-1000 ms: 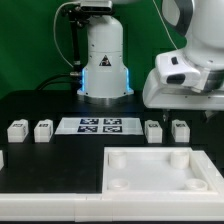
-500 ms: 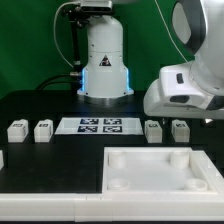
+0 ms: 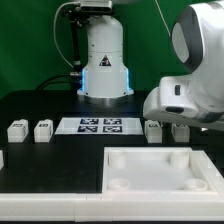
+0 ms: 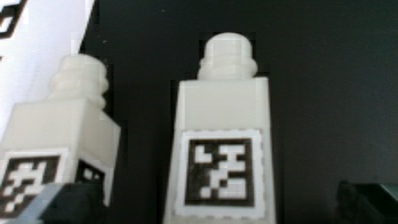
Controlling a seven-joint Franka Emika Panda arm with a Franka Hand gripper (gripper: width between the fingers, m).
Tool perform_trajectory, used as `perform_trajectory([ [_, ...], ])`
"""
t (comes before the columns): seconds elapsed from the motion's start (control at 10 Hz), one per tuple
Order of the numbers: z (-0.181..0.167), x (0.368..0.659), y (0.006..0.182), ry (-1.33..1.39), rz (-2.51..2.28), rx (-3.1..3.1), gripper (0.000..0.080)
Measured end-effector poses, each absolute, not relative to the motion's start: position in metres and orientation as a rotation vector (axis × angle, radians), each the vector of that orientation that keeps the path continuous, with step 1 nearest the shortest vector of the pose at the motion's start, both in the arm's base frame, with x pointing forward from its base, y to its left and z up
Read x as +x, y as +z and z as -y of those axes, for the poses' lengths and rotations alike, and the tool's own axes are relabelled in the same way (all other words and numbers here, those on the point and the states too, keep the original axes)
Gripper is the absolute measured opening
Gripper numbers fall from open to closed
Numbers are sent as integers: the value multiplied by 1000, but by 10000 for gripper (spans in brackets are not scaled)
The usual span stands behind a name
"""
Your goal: Assemble one leg
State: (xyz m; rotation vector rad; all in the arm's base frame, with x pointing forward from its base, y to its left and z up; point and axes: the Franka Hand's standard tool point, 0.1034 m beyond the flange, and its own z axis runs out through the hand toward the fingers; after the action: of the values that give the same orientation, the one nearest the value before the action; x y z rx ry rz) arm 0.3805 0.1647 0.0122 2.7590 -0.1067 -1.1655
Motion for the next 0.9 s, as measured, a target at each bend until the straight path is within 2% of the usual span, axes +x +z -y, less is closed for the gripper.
perform_trajectory([
  [0.3, -165, 380, 11, -1168, 106, 2757, 649],
  [0.4, -165, 380, 11, -1168, 106, 2757, 546],
  [0.5, -165, 380, 11, -1168, 106, 2757, 410],
  [0.6, -165, 380, 12, -1171, 103, 2756, 410],
  [0.7, -165, 380, 13, -1170, 102, 2756, 300],
  [0.9, -166, 380, 13, -1171, 101, 2757, 300],
])
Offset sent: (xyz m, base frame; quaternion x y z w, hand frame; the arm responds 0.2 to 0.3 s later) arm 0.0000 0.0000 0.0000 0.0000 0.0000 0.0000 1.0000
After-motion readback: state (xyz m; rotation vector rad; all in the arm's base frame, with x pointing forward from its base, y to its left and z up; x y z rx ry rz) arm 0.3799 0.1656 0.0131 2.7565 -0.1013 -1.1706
